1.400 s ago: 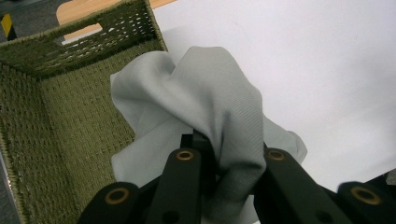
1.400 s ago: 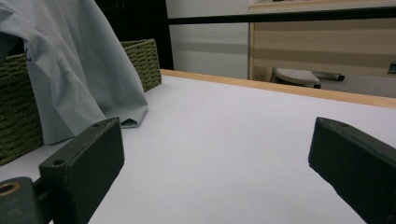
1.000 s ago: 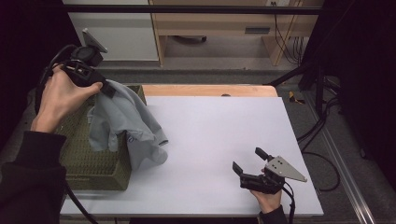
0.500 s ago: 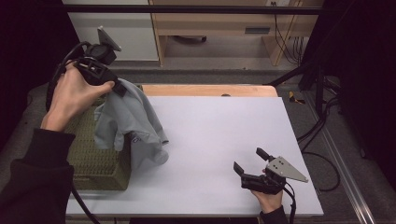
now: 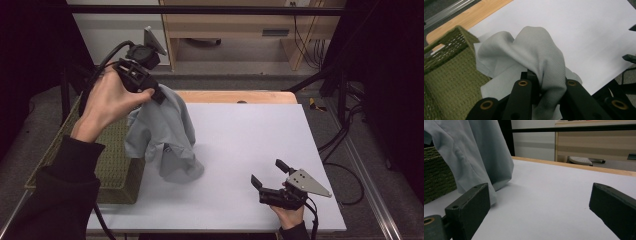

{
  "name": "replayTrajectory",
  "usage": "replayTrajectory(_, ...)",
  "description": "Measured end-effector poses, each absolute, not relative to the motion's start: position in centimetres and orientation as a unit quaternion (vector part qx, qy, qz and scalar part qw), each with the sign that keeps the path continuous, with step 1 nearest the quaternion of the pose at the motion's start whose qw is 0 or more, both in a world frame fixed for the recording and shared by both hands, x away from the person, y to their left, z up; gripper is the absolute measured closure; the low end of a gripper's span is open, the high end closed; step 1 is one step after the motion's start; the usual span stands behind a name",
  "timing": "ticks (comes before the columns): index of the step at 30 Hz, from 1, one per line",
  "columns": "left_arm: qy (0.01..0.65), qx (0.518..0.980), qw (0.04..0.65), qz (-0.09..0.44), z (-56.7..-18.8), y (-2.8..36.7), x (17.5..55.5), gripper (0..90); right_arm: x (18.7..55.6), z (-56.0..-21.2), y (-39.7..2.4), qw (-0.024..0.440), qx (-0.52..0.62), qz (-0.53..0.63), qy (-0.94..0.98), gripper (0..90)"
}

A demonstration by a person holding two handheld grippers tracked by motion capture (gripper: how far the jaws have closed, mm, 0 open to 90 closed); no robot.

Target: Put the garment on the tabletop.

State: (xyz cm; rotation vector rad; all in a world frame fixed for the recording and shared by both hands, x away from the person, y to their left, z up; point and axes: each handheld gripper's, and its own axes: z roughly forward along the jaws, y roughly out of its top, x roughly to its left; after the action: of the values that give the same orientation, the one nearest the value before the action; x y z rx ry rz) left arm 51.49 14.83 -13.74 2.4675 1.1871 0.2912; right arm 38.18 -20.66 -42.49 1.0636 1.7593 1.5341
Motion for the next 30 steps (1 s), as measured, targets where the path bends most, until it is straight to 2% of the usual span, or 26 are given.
replayTrajectory(16, 0.354, 0.913, 0.185, 0.083, -16.5, 7.1, 51.2, 82.4, 38.0, -42.3, -20.8, 0.281, 0.399, 0.582, 0.651, 3.7)
replayTrajectory(30, 0.336, 0.918, 0.199, 0.064, -21.0, 5.9, 52.0, 82.3, 37.9, -42.3, -20.8, 0.278, 0.398, 0.581, 0.653, 3.6)
